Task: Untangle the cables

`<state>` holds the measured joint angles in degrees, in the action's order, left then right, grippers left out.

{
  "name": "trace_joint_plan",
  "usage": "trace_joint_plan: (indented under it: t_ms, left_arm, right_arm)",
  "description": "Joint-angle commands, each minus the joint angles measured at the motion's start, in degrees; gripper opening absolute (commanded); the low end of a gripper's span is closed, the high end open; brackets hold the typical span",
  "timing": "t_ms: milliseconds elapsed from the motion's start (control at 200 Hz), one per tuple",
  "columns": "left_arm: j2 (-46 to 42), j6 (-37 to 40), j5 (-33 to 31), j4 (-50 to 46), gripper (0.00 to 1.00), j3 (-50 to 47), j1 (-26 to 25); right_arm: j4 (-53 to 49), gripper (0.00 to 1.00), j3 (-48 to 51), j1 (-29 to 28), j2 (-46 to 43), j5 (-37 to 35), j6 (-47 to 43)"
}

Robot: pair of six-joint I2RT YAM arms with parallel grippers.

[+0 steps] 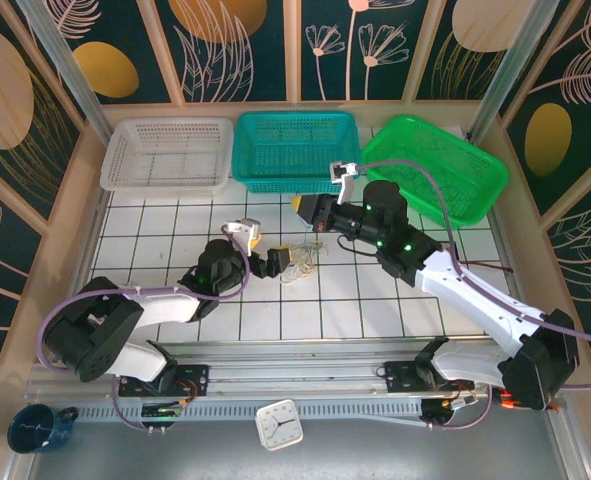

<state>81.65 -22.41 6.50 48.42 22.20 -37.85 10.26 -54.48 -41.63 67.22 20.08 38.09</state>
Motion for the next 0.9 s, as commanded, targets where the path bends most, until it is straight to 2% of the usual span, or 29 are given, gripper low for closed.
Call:
trace_joint_plan:
  t_ms: [0, 250, 530, 731, 896]
  left_arm:
    - [0.9, 2.7, 3.0, -0.4, 0.98, 2.7, -0.2]
    - [5.9, 2.9, 9.0, 0.8, 0.96, 6.8, -0.2]
    - [12.2, 0.9, 11.1, 2.7, 0.89, 11.3, -0.3]
    - [15.6, -0.6, 9.4, 4.5, 0.79, 12.6, -0.4]
    - [17.8, -1.1, 8.5, 6.3, 0.61, 10.7, -0.4]
  right_arm:
    - [2.0, 0.0, -0.6, -0.7, -1.2, 1.2, -0.3]
    - [2.4, 0.0, -0.9, -2.1, -1.0, 0.8, -0.1]
    - [2.7, 0.0, -3.5, -4.8, 0.2, 0.8, 0.0]
    - [3.1, 0.0, -6.4, -5.2, -0.1, 1.6, 0.7]
    - [0.8, 0.0, -11.8, -4.1, 0.2, 1.1, -0.9]
